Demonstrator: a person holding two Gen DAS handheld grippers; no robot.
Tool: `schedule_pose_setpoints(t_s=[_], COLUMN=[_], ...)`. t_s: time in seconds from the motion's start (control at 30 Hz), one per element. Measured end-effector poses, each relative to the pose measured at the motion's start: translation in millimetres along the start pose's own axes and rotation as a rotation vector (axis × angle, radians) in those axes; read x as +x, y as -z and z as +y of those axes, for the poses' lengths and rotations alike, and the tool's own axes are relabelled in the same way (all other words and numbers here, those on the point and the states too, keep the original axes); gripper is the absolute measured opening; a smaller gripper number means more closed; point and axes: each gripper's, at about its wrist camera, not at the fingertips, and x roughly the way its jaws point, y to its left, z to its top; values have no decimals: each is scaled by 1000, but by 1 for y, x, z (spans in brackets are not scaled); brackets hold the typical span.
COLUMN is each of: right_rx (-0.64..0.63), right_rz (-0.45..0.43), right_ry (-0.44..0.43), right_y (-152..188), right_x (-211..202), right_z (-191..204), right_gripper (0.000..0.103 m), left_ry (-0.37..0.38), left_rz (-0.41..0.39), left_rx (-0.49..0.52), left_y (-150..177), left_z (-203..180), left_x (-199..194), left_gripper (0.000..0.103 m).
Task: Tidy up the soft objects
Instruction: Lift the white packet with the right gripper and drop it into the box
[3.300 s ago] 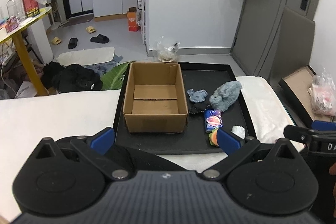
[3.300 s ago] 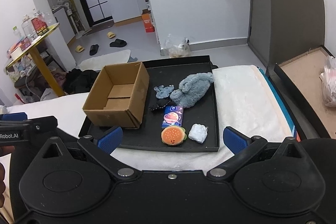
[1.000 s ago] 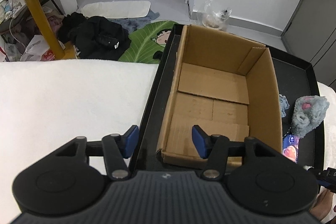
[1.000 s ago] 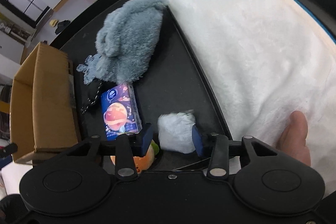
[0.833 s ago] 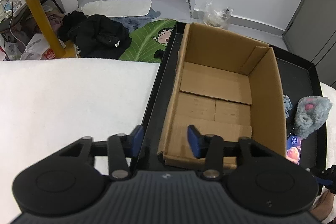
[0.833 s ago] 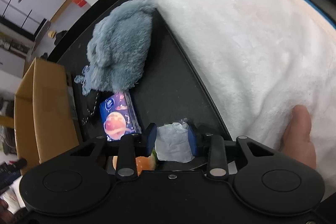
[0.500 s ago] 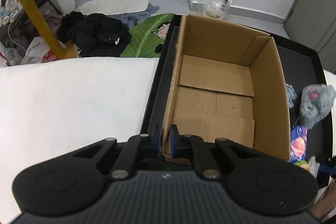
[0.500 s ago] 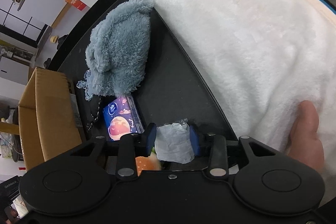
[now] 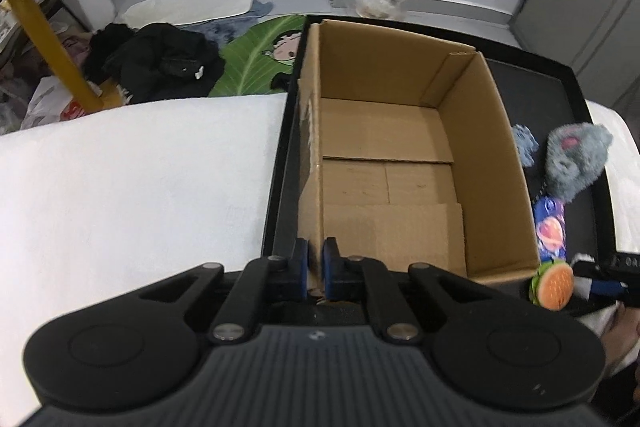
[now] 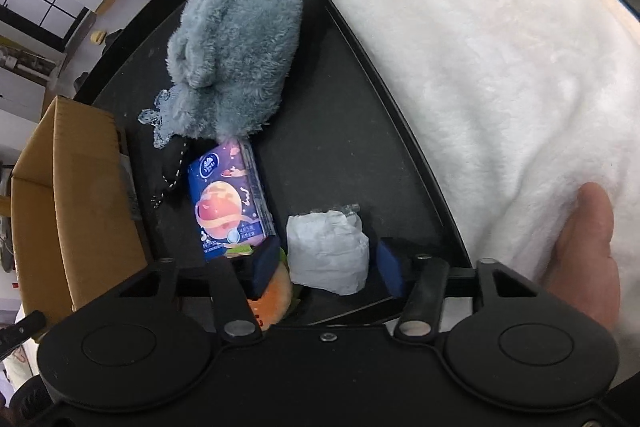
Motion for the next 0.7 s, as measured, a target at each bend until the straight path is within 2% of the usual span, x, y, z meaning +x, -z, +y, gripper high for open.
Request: schedule_pose_setpoints(t_s=[0.13, 0.3, 0.43, 0.7], right_rx=[-30, -49, -62, -97], right_rz=[-37, -76, -109, -154], right_ry=[5, -12, -33, -96], right_y=[3, 4, 6, 9], right_x=[-6, -15, -30, -53], right_z=[3, 8, 11, 24], right_gripper=[44, 43, 43, 43], left_ry=[26, -1, -2, -58], left_rz=[0, 24, 66, 18], left_rx=[-19, -29, -76, -130], left_y=[0, -3, -4, -6], left_z=[7, 4, 9, 13], left_x=[3, 13, 21, 18], left_gripper=[7, 7, 8, 9])
